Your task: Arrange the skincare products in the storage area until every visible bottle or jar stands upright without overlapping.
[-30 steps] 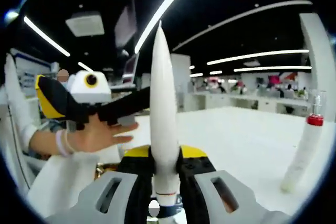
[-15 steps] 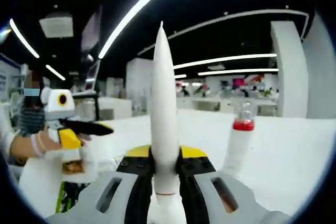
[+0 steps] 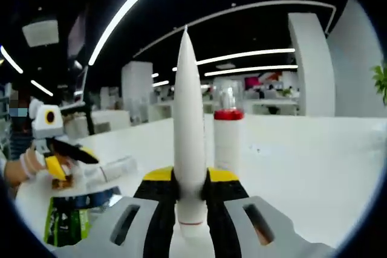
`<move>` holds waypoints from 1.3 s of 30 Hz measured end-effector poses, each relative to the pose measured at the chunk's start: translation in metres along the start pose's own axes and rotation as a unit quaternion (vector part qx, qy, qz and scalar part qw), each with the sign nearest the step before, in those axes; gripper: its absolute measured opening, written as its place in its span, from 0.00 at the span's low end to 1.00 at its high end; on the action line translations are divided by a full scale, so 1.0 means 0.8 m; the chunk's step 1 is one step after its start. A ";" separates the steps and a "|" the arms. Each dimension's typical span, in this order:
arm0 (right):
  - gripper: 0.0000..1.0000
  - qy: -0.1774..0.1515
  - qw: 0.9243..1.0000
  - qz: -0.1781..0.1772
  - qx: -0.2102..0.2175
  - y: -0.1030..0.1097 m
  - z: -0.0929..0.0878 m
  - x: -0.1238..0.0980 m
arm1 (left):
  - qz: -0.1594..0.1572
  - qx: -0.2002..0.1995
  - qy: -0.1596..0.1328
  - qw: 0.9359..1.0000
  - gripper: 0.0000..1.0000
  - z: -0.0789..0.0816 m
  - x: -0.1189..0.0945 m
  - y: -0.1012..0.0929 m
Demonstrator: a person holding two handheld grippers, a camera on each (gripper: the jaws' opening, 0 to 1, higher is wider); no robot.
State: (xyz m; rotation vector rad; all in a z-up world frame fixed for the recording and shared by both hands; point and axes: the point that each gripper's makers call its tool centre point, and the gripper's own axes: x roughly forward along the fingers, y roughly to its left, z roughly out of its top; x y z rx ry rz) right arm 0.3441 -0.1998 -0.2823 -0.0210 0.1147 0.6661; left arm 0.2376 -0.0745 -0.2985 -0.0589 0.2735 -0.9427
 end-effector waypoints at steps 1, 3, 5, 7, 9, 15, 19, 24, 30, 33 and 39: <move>0.16 -0.016 1.000 0.004 0.002 -0.003 0.005 0.000 | -0.001 0.000 0.003 1.000 0.47 -0.002 0.001 -0.001; 0.16 -0.018 1.000 0.004 0.008 -0.003 0.003 -0.001 | -0.003 0.000 0.003 1.000 0.47 -0.002 0.002 -0.002; 0.17 -0.027 1.000 0.007 0.001 -0.004 0.005 -0.001 | -0.005 -0.001 0.002 1.000 0.47 -0.001 0.002 -0.004; 0.19 -0.039 0.999 0.019 0.000 -0.002 0.005 -0.001 | -0.007 -0.001 -0.001 1.000 0.47 0.000 0.001 -0.005; 0.20 -0.030 0.999 0.020 -0.012 -0.002 0.006 -0.002 | -0.006 -0.004 -0.003 1.000 0.47 0.001 0.000 -0.004; 0.23 0.019 0.997 0.023 -0.066 -0.005 -0.012 -0.015 | 0.000 -0.007 -0.009 1.000 0.47 0.004 -0.002 0.000; 0.20 0.030 0.998 0.042 -0.041 -0.009 -0.019 -0.023 | 0.004 -0.007 -0.009 1.000 0.47 0.003 -0.003 0.002; 0.18 0.046 0.997 0.049 -0.039 -0.017 -0.028 -0.035 | 0.008 -0.006 -0.008 1.000 0.47 0.003 -0.003 0.005; 0.10 0.039 0.998 0.038 -0.033 -0.032 -0.026 -0.048 | 0.007 -0.008 -0.009 1.000 0.47 0.002 -0.004 0.005; 0.00 0.021 1.000 0.013 -0.010 -0.045 -0.018 -0.051 | 0.008 -0.007 -0.008 1.000 0.47 0.002 -0.004 0.006; 0.25 0.003 0.999 0.042 0.012 -0.028 -0.012 -0.042 | 0.004 -0.009 -0.010 1.000 0.47 0.002 -0.004 0.004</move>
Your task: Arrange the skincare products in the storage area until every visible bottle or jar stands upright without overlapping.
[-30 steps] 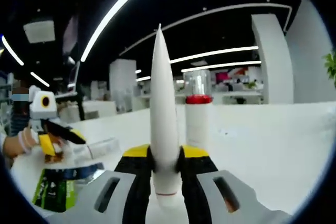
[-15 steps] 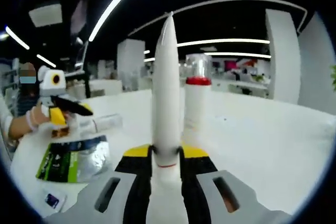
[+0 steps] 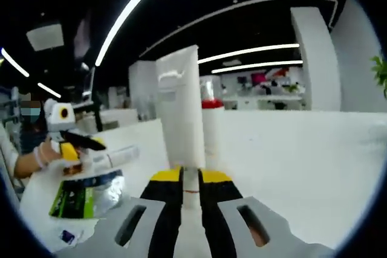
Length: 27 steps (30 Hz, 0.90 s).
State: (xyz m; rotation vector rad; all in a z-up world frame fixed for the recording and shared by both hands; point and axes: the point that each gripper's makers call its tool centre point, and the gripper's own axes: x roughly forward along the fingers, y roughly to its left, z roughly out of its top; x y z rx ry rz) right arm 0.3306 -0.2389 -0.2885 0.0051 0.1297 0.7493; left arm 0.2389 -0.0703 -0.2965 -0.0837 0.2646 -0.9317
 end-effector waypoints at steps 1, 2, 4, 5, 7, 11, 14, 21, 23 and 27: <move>0.37 0.014 0.999 0.022 0.022 0.018 -0.004 0.010 | 0.001 0.001 0.001 1.000 0.47 0.000 0.000 0.000; 0.42 0.020 0.999 0.025 0.025 0.022 -0.006 0.012 | 0.001 0.001 0.000 1.000 0.47 0.000 0.000 0.000; 0.51 0.053 0.999 0.010 0.006 0.028 -0.018 0.025 | 0.001 0.001 0.000 1.000 0.47 0.000 0.000 0.001; 0.51 0.058 0.998 -0.004 0.001 0.027 -0.019 0.030 | 0.001 0.000 0.000 1.000 0.47 0.000 0.000 0.001; 0.46 0.060 0.997 -0.049 -0.017 0.018 -0.019 0.039 | 0.003 -0.001 0.000 1.000 0.47 0.000 -0.001 0.002; 0.30 0.071 0.990 -0.119 -0.007 -0.001 -0.024 0.043 | 0.004 -0.001 0.001 1.000 0.47 -0.001 0.000 0.003; 0.30 0.078 0.991 -0.111 0.016 0.004 -0.027 0.040 | 0.005 -0.001 0.001 1.000 0.47 -0.001 -0.001 0.003; 0.30 0.101 0.988 -0.117 0.013 0.007 -0.027 0.034 | 0.009 0.000 0.000 1.000 0.47 0.000 0.000 0.005; 0.30 0.103 0.988 -0.112 0.009 0.009 -0.027 0.033 | 0.012 -0.001 -0.002 1.000 0.48 0.001 -0.001 0.006; 0.51 0.099 0.989 -0.105 -0.011 0.007 -0.024 0.032 | 0.046 -0.005 -0.018 0.999 0.58 0.009 -0.003 0.020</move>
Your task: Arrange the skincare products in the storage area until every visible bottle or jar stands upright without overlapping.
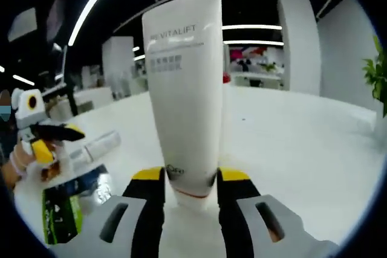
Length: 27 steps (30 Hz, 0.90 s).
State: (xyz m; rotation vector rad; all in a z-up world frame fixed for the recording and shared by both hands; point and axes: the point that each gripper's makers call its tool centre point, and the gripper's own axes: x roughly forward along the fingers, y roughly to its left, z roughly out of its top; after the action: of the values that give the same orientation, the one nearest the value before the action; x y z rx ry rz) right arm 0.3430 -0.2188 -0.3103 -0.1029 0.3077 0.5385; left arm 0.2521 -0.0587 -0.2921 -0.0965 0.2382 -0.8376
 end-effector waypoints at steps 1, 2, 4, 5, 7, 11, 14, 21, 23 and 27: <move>0.59 -0.014 1.000 0.002 -0.013 -0.001 0.009 -0.005 | 0.018 0.004 -0.003 1.000 0.64 0.002 -0.002 0.008; 0.61 -0.018 1.000 0.003 -0.010 0.002 0.011 -0.012 | 0.044 0.012 -0.003 0.999 0.66 0.003 -0.005 0.018; 0.57 -0.023 1.000 0.003 -0.008 0.002 0.015 -0.016 | 0.081 0.032 -0.001 0.996 0.67 0.005 -0.010 0.032; 0.56 -0.028 1.000 -0.003 -0.011 0.001 0.021 -0.023 | 0.088 0.033 0.001 0.996 0.66 0.004 -0.011 0.035; 0.57 -0.025 1.000 -0.008 0.007 0.006 0.017 -0.038 | 0.109 0.039 0.001 0.993 0.66 0.004 -0.015 0.040; 0.60 -0.029 1.000 -0.008 0.006 0.023 0.011 -0.061 | 0.158 0.060 0.030 0.985 0.66 -0.006 -0.020 0.052; 0.63 -0.033 0.999 -0.005 -0.002 0.041 0.004 -0.071 | 0.187 0.076 0.050 0.978 0.67 -0.018 -0.022 0.052; 0.61 -0.049 0.999 0.006 -0.014 0.072 0.001 -0.072 | 0.191 0.047 0.094 0.976 0.58 -0.048 -0.024 0.048; 0.63 -0.041 0.999 0.026 -0.012 0.083 -0.001 -0.069 | 0.206 0.060 0.110 0.970 0.58 -0.053 -0.031 0.050; 0.63 -0.053 0.998 0.029 -0.008 0.089 0.002 -0.073 | 0.214 0.075 0.104 0.968 0.57 -0.048 -0.039 0.041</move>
State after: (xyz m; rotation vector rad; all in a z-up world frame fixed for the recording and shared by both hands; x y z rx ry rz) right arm 0.2587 -0.1864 -0.2916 -0.0813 0.2031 0.6018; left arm 0.2464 -0.0137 -0.3296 0.1807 0.3762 -0.4304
